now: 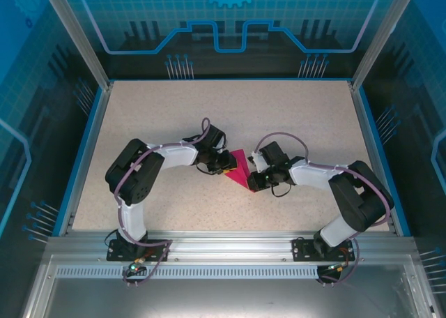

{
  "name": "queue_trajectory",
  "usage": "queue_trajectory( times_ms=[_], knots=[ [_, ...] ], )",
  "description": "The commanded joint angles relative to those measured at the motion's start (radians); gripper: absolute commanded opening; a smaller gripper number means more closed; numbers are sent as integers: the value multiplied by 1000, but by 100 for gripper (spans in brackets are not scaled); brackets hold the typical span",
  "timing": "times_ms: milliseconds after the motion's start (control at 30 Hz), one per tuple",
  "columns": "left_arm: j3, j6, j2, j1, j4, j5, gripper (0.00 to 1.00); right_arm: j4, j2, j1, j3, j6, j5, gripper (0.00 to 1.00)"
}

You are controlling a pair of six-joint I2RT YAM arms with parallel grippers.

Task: Fold a paper plane with a square sheet of paper (fold left side to right side)
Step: Fourth fold the wing at the center of the table.

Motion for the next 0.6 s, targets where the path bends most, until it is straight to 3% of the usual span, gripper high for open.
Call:
queue_trajectory(
  times_ms=[0, 233, 567],
  knots=[
    [16, -11, 22, -7, 1, 22, 26, 13, 13, -27, 6, 6, -63, 16],
    [16, -10, 22, -8, -2, 23, 26, 11, 17, -54, 59, 19, -133, 29],
    [18, -9, 18, -10, -8, 24, 26, -5, 113, -70, 161, 2, -137, 31]
  ],
)
